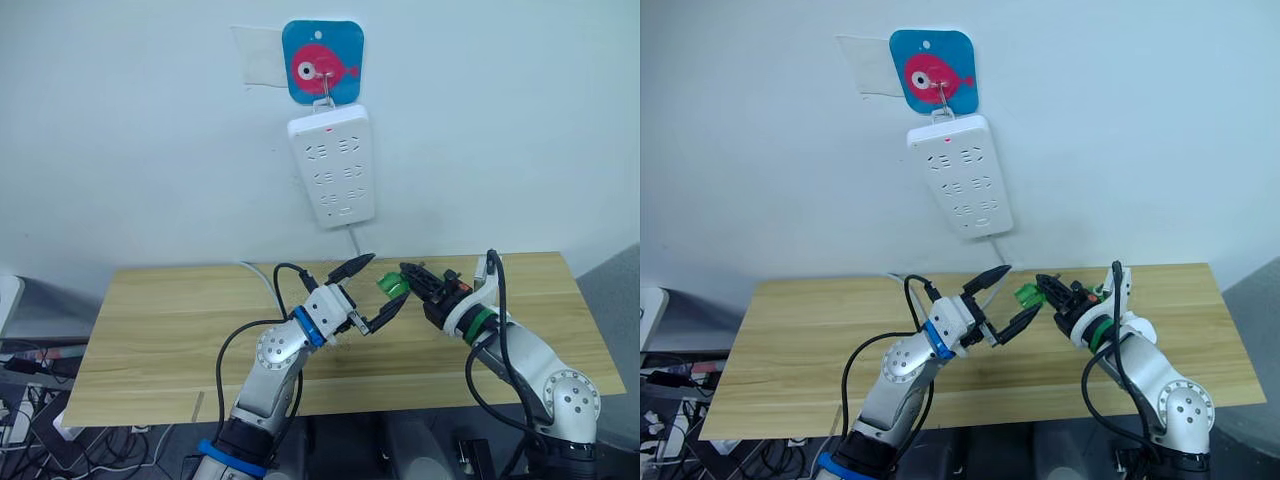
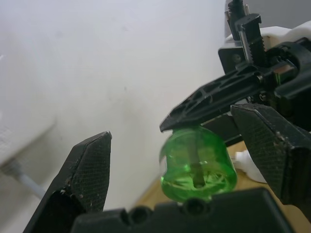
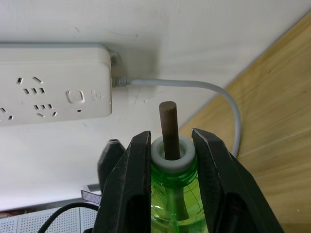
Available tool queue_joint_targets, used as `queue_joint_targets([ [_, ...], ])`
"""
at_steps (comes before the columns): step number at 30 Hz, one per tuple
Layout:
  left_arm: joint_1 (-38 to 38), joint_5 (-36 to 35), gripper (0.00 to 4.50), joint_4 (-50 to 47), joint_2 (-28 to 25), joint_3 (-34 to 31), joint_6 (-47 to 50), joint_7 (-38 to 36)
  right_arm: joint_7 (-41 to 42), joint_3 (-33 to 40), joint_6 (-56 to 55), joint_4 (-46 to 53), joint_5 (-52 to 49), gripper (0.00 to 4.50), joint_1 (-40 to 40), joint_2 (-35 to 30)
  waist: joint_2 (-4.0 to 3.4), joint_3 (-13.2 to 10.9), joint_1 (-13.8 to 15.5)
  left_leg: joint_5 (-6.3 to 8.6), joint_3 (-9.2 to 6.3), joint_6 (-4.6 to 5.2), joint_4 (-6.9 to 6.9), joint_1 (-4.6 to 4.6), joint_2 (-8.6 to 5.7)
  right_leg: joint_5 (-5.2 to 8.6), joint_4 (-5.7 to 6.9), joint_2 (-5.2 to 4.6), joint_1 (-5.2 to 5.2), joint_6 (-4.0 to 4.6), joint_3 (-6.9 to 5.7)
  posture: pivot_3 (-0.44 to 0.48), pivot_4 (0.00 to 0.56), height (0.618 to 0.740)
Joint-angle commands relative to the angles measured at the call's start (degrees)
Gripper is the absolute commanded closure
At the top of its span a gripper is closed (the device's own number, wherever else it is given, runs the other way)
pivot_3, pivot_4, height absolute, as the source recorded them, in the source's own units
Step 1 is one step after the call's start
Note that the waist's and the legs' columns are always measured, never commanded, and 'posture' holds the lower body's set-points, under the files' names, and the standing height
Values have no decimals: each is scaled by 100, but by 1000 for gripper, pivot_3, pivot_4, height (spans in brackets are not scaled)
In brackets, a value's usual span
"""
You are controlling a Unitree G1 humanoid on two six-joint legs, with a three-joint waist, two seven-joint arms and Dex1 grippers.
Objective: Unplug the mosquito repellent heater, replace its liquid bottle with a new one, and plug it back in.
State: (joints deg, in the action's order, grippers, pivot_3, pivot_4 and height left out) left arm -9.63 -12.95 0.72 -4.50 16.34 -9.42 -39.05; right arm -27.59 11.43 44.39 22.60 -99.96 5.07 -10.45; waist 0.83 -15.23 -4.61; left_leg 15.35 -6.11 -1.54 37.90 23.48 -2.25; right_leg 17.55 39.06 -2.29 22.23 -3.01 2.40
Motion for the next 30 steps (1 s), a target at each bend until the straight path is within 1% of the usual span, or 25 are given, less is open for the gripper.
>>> queue_joint_targets([
  [1,69,-204,0,-253,5,55,183,-116,69,-96,-188,350,-273,3636,-35,-71,0,0,-7,0,0,0,0,0,0,0,0,0,0,0,1,-87,255,740],
  [9,-40,190,0,-22,23,20,-160,129,42,-352,-453,503,-506,3636,-87,-229,-1,1,-6,0,0,0,1,1,0,0,-1,0,0,0,1,-87,240,740],
  [15,-97,205,0,-2,25,82,-308,64,89,-433,-609,483,-515,3636,-102,-337,-2,2,-6,-1,2,-1,1,1,0,0,0,0,1,0,1,-86,238,740],
  [22,-35,109,0,16,114,117,-247,47,146,-512,-715,503,-552,3636,-120,-377,-3,3,-6,-1,1,-1,1,1,0,0,0,0,1,0,1,-95,235,740],
  [30,-104,166,0,196,152,102,-344,79,45,-609,-839,617,-688,3636,-174,-387,-3,3,-7,-1,1,0,2,2,0,0,0,1,1,0,0,-97,237,740],
])
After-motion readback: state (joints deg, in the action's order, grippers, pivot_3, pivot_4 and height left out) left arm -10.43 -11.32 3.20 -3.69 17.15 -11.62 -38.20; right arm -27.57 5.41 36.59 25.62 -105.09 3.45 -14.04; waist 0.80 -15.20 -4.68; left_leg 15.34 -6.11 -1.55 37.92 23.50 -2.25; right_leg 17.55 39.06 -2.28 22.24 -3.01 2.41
